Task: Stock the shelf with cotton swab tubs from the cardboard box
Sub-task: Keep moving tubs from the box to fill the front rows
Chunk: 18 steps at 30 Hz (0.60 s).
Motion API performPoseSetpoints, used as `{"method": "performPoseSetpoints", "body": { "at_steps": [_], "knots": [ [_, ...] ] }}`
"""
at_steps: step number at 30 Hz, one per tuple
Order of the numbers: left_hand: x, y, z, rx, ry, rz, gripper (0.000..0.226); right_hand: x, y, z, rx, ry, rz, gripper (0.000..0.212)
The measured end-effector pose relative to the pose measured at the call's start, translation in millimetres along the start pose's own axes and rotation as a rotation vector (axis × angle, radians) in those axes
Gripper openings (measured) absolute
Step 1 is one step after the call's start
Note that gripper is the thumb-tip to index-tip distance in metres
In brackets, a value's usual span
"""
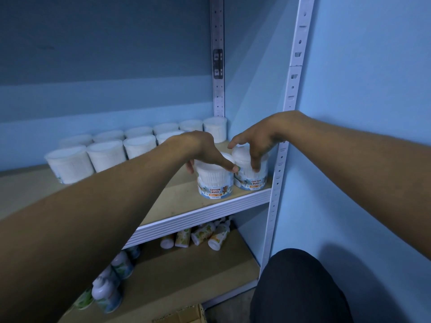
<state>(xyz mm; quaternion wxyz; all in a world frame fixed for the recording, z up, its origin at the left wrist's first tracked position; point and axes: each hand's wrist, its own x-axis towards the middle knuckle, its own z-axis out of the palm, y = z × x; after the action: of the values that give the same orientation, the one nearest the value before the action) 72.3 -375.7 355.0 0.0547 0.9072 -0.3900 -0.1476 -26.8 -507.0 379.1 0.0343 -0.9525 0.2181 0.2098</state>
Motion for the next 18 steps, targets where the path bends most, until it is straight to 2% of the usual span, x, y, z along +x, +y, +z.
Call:
{"method": "performPoseSetpoints", "body": {
  "at_steps": [2, 7, 18],
  "knots": [
    [2.0, -2.6, -0.7, -0.044, -0.025, 0.014, 0.116, 1.1, -1.9, -1.2, -0.012, 0.004, 0.022, 0.092],
    [1.7, -1.7, 0.5, -0.104, -0.037, 0.032, 0.094, 4.5, -2.7, -3.0, -0.005, 0.01, 0.008, 0.083],
    [-4.6, 1.1, 0.4, -0.061, -0.022, 0.025, 0.09, 4.7, -2.8, -0.5, -0.028, 0.026, 0.003, 0.08]
  ]
}}
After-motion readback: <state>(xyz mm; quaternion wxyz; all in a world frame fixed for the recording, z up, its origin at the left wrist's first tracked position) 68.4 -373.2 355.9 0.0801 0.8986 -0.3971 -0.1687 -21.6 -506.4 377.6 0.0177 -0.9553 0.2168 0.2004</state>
